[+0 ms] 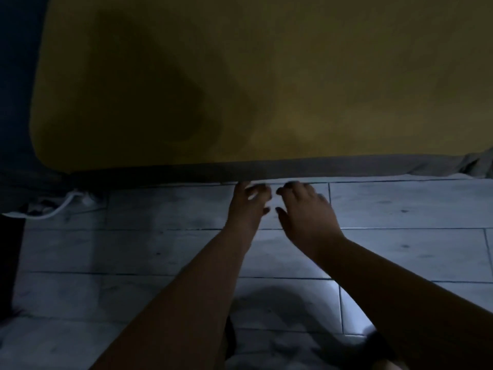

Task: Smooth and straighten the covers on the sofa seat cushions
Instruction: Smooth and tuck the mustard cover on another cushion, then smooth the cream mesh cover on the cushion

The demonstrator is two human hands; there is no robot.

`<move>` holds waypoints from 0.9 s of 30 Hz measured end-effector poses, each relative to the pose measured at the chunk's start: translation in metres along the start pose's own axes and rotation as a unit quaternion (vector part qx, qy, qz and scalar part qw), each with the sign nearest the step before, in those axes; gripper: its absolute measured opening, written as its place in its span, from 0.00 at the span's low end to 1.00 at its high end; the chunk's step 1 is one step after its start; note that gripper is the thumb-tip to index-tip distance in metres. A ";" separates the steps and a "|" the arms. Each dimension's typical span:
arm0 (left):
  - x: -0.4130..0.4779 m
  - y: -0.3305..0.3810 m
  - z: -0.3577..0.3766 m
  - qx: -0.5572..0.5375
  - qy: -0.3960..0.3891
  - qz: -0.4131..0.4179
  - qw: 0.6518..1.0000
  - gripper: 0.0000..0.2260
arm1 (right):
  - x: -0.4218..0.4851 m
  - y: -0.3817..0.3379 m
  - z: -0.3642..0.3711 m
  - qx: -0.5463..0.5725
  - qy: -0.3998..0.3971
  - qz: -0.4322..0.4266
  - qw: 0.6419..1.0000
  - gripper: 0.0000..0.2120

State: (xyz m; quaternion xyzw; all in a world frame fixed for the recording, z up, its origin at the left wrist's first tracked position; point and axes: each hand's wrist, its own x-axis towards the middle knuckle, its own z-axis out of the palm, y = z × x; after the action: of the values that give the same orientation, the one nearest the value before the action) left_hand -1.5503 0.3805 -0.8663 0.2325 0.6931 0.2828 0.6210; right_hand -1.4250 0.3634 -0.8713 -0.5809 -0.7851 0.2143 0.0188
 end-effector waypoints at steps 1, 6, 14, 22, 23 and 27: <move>0.004 0.004 -0.001 -0.084 -0.031 -0.008 0.996 0.15 | 0.002 -0.003 0.000 -0.005 0.024 0.007 1.000 0.18; 0.007 0.006 -0.006 -0.305 -0.093 -0.042 0.947 0.20 | 0.013 -0.010 0.001 -0.118 0.208 -0.140 0.961 0.26; -0.025 0.029 -0.003 -0.279 0.037 -0.054 0.958 0.13 | 0.028 0.002 -0.039 -0.131 0.229 -0.117 0.958 0.15; -0.064 0.048 -0.030 0.370 0.257 0.387 0.804 0.05 | 0.036 -0.023 -0.084 -0.056 0.155 -0.072 0.984 0.19; -0.062 0.050 -0.039 0.445 0.268 0.422 0.742 0.11 | 0.035 -0.026 -0.089 -0.046 0.151 -0.072 0.985 0.18; -0.053 0.081 -0.069 0.557 0.205 0.501 0.630 0.07 | 0.024 -0.039 -0.113 -0.034 0.145 -0.061 0.987 0.17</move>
State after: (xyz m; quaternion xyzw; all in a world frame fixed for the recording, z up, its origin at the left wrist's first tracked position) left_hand -1.6149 0.3971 -0.7681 0.7817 0.6049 0.1502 -0.0220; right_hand -1.4368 0.4123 -0.7603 -0.5574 -0.8147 0.0991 0.1254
